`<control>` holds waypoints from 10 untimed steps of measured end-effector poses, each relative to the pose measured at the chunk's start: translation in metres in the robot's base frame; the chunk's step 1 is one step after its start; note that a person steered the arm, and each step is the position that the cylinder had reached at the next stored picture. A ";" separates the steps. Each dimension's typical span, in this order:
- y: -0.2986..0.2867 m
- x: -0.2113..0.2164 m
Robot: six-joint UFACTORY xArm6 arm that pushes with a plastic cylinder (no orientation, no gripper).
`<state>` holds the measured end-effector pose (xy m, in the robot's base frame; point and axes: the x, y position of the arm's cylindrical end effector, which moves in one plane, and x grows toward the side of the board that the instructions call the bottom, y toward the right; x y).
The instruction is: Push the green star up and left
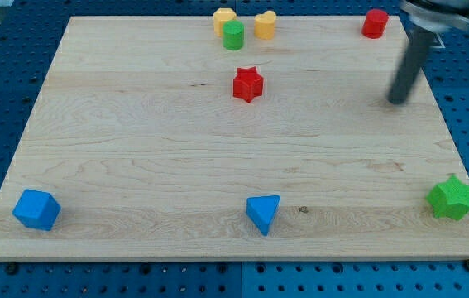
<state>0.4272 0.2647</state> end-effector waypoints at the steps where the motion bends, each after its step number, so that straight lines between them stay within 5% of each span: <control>1: 0.057 0.083; 3: 0.048 0.188; 10: -0.049 0.104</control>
<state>0.5315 0.2161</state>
